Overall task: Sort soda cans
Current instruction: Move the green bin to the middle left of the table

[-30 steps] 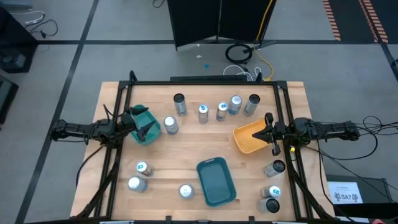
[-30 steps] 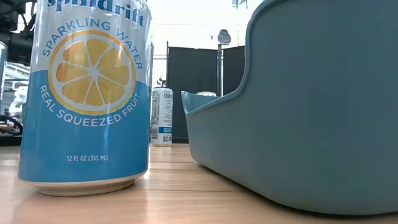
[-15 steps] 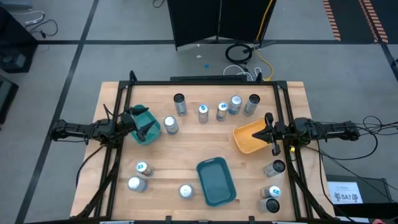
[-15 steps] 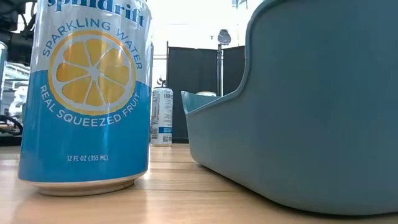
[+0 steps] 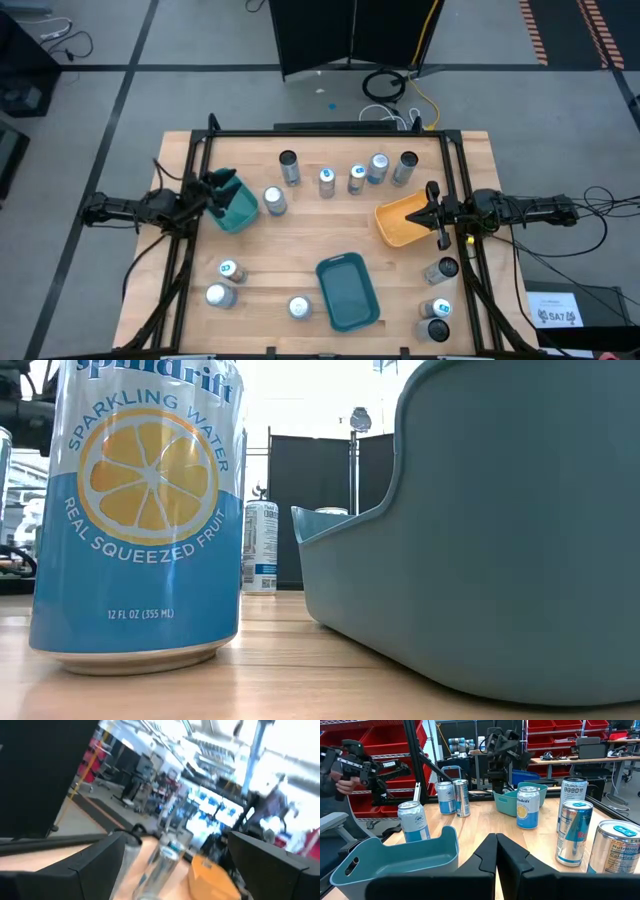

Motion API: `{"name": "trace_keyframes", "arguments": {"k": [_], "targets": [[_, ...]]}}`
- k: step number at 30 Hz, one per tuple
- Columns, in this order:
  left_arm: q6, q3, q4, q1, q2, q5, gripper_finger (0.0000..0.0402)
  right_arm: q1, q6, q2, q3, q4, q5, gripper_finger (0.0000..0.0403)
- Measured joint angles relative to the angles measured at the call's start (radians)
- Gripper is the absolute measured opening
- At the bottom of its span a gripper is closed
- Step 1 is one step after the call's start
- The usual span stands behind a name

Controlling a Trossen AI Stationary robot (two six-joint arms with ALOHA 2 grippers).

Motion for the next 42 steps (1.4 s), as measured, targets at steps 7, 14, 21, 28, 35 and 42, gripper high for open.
{"name": "trace_keyframes", "arguments": {"k": [7,14,21,28,35,42], "targets": [[0.034,0.158,-0.146,0.018,0.02,-0.156,0.0359,0.0,0.0,0.0,0.0,0.0,0.0,0.0],[-0.182,0.593,-0.834,0.076,0.231,-0.287,0.0335,0.0,0.0,0.0,0.0,0.0,0.0,0.0],[-0.517,0.915,-1.414,0.183,0.553,-0.123,0.0309,0.0,0.0,0.0,0.0,0.0,0.0,0.0],[-0.428,1.014,-1.541,0.359,0.797,0.104,0.0303,0.0,0.0,0.0,0.0,0.0,0.0,0.0],[-0.2,1.006,-1.558,0.622,0.921,0.246,0.0303,0.0,0.0,0.0,0.0,0.0,0.0,0.0],[0.057,1.006,-1.447,0.83,1.009,0.44,0.0303,0.0,0.0,0.0,0.0,0.0,0.0,0.0]]}}
